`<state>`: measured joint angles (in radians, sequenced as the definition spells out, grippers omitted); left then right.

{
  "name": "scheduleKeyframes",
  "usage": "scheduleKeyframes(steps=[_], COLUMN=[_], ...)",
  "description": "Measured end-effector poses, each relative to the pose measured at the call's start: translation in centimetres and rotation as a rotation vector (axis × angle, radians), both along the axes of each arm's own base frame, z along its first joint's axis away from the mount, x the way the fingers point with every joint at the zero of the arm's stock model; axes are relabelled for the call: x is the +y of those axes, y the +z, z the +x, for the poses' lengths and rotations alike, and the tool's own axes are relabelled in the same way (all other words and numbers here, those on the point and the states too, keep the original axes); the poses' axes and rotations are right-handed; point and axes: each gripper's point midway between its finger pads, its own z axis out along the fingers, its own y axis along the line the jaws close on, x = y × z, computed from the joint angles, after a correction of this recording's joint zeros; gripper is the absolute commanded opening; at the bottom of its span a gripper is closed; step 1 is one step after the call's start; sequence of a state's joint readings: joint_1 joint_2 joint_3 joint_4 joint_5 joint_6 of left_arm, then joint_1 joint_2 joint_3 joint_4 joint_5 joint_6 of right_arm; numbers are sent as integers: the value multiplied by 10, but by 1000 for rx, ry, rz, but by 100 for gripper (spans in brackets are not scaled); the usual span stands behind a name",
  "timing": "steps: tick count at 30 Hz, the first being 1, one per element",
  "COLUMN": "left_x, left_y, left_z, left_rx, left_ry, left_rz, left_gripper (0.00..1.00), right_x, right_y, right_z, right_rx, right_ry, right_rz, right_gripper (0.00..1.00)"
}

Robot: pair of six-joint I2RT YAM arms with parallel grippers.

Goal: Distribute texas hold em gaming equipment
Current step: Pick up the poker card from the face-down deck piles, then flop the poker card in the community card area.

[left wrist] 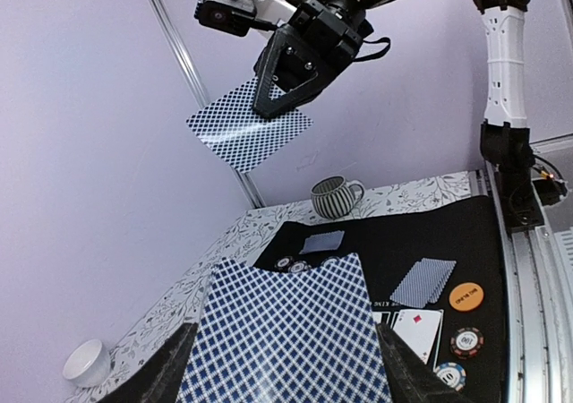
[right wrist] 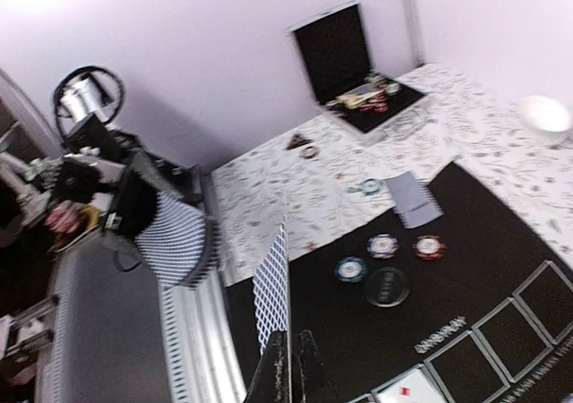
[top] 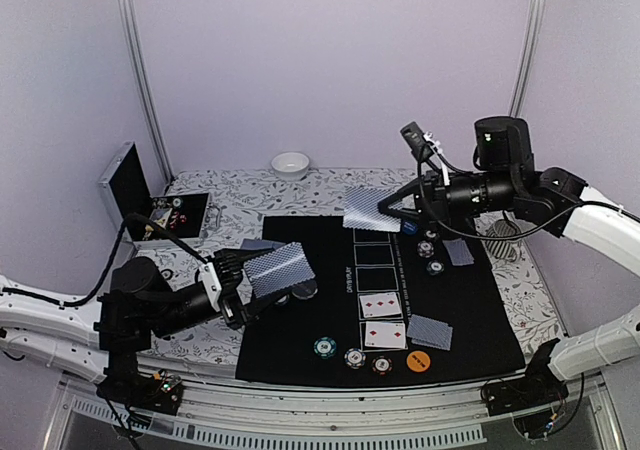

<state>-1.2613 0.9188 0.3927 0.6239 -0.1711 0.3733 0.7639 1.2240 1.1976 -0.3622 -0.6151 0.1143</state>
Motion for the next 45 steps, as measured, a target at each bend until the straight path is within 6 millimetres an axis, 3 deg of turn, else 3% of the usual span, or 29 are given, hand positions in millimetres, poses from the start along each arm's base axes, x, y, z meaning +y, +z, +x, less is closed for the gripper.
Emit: scheduleKeyframes(steps=[4,6,8,11,12,17,20,25,27,32,40,45], left_x=[6,7,8,11,12,21,24,25,26,30,30,31], left_y=[-4,-4,-4,-3,-2,1,-4,-7,-7,-4,-5,-5], left_z=[2,3,3,2,2,1,2,2,2,2,2,2], left_rx=[15,24,28,32,32,31,36,43,44,42,43,43], left_ry=[21,26,28,34,35,47,55,60,60,67,71,74], left_rz=[-5,-11,-12,-19,-22,-46,-44,-32,-30,-40,-34,-34], left_gripper=[61,61,61,61,61,61,61,61,61,61,61,61], right_x=[-27,-31,-31,-31,-32,-28,-23,-22,-21,-13,-6,-5], right_y=[-19,-49,-92,-154,-165,-198,-228,-274,-277,-264,-253,-263], right_z=[50,76,93,96,94,89,94,101,105,113,121,122], right_rx=[-128,-197,-259,-387,-434,-832,-1061,-1234,-1291,-1427,-1506,-1514], right_ry=[-236,-312,-321,-218,-179,55,227,418,454,474,436,458], right_rz=[-88,-171,-274,-412,-439,-535,-629,-741,-756,-758,-739,-749], right_gripper=[2,2,2,2,2,2,2,2,2,2,2,3])
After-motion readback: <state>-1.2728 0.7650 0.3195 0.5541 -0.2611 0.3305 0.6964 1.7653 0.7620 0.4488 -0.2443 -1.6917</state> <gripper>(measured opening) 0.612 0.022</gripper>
